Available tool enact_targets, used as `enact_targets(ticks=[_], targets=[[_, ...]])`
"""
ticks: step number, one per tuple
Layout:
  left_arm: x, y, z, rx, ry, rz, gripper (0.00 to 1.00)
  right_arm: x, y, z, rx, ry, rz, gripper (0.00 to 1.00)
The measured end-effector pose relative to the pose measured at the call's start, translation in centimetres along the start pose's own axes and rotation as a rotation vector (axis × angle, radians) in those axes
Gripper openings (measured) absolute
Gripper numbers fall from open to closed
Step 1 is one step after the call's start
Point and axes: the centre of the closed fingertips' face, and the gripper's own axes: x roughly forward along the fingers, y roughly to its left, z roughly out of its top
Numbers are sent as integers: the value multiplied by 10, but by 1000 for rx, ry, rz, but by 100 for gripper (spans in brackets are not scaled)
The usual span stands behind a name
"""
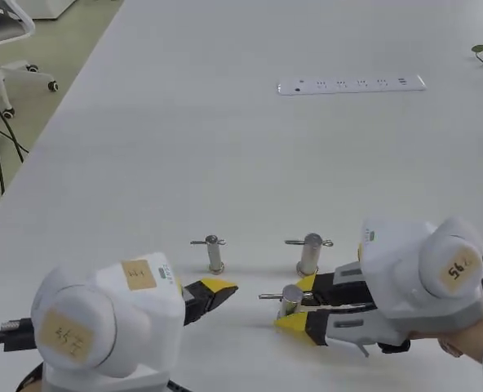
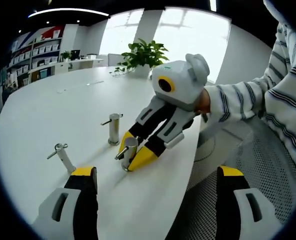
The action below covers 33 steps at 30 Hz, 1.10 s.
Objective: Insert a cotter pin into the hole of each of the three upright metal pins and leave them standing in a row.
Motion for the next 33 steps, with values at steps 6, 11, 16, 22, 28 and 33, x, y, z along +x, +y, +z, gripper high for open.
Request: enact_targets(ticks=[6,11,16,22,28,33], targets=[[-1,2,1,-11,-5,10,98,0,2,0,-14,14,-1,10],[-1,2,1,-10,-3,16,97,0,1,1,-43,14,-20,9],[-1,3,2,-12,-2,20,97,0,1,1,-57,18,-29,8],[-2,5,0,-14,7,28,98,-8,5,3,-95,18,-14,8],[-4,11,-2,-30,16,54,99,-23,6,2,-119,21,-2,8],[-6,14,-4,-33,20,67,99,-35,2,-5,-135,44,-13,8]])
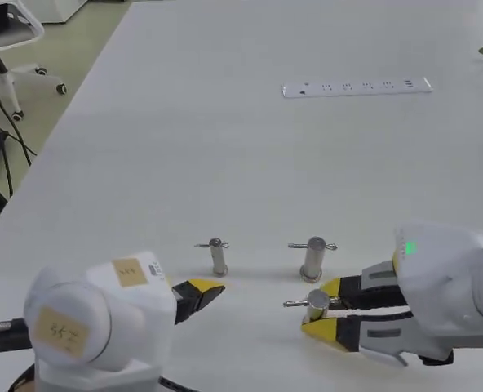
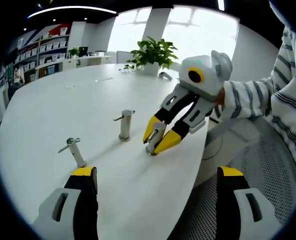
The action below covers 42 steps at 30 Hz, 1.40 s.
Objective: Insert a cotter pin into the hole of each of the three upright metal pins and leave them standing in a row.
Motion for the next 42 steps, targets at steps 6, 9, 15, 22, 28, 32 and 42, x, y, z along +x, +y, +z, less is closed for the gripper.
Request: enact_targets(ticks=[6,9,15,22,28,32,42], targets=[[-2,5,-3,-13,3,15,99,-14,-7,-12,-1,0,-22,8],[-2,6,-5,-23,9,15,99,-21,-11,-18,12,-3,-29,8],[-4,8,-8,-30,22,24,99,-36,-23,-28,29,1,-50,8],[-6,12,-4,-31,15,33,99,-48,-40,-30,65,-22,-82,8],[-7,14,-3,-38,17,41,99,-55,-57,-39,77,-8,-107,8],[-9,17,-3,-45,19,56,99,-58,-66,-47,89,-1,-118,8],[-10,19,-5,-58,26,69,99,-62,-80,-58,84,10,-121,8]])
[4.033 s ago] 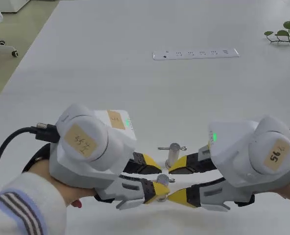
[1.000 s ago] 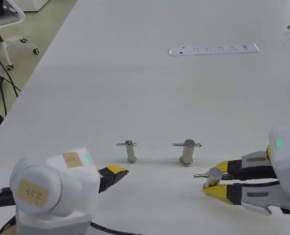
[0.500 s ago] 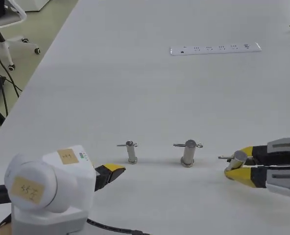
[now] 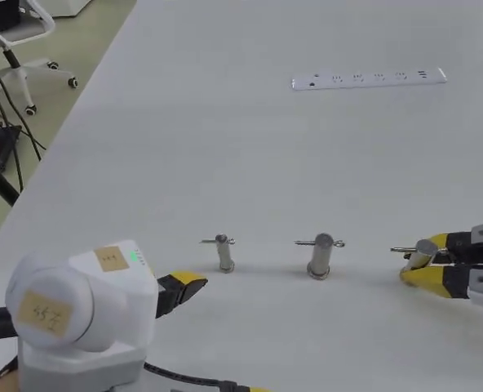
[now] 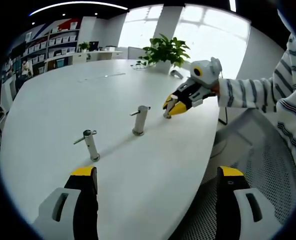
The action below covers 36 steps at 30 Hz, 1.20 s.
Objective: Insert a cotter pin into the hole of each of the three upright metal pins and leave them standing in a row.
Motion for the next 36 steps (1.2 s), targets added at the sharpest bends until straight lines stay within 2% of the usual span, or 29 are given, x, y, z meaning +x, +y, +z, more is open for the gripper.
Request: enact_targets(ticks=[10,16,36], targets=[[0,-4,-5,-11,31,2,99,-1,-10,-10,-3,3,5,8],[0,-4,-6,-27,43,6,99,-2,-13,-9,6,-8,7,8],[4,-9,-7,-30,63,-2,98,-1,-15,-11,18,-47,8,9]])
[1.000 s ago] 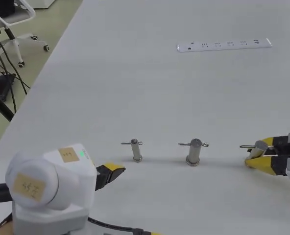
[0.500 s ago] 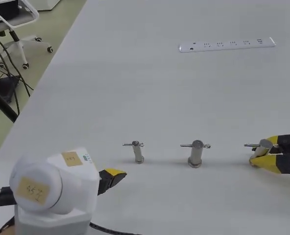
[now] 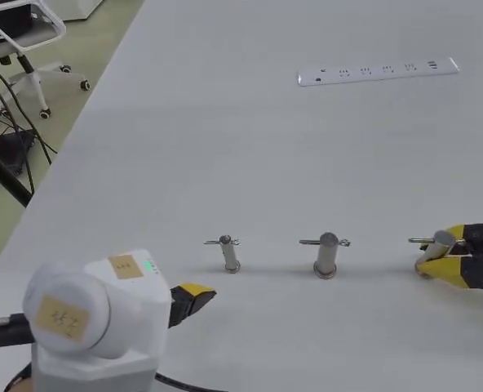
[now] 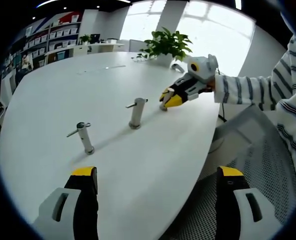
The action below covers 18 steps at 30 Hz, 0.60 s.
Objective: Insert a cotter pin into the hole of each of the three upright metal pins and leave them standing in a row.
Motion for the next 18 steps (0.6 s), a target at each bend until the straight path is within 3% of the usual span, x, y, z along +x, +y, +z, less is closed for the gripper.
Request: enact_targets(ticks=[9,14,18], targets=[[-1,2,1,-4,2,15,98,-1,0,2,2,-4,-17,11],[-3,3,3,8,-12,23,98,-7,-3,13,26,-36,-39,30],[-6,6,10,19,-49,38,98,-16,-3,22,18,-23,-70,31]])
